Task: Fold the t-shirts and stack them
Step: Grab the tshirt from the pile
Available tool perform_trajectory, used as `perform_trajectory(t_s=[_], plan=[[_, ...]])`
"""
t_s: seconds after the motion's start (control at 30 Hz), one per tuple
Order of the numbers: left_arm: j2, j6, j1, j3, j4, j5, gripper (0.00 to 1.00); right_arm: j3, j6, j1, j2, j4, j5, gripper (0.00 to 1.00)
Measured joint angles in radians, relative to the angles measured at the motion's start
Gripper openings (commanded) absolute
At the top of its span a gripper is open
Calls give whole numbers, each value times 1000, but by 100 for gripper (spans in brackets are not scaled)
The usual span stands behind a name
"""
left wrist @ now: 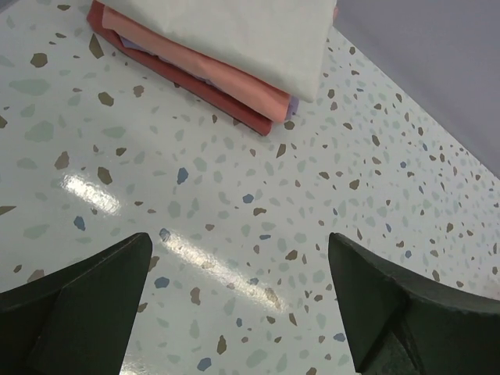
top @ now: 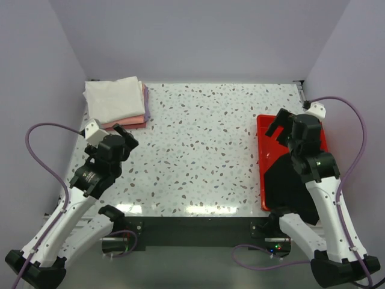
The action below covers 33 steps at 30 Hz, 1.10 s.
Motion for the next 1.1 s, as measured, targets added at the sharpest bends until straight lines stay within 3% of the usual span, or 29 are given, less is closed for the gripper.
perform_trajectory(t_s=[0.3,0.5,0.97,1.1], plan=[[53,16,0,-2,34,42,100,40,-27,0,149,-63,24,99],[82,29,0,-5,54,62,100,56,48,-40,274,-113,74,99],[156,105,0,-28,151,151,100,-257,112,-691,219,-171,-124,99],[185,117,0,-29,171,177,100,-331,113,-820,239,-140,-195,99]])
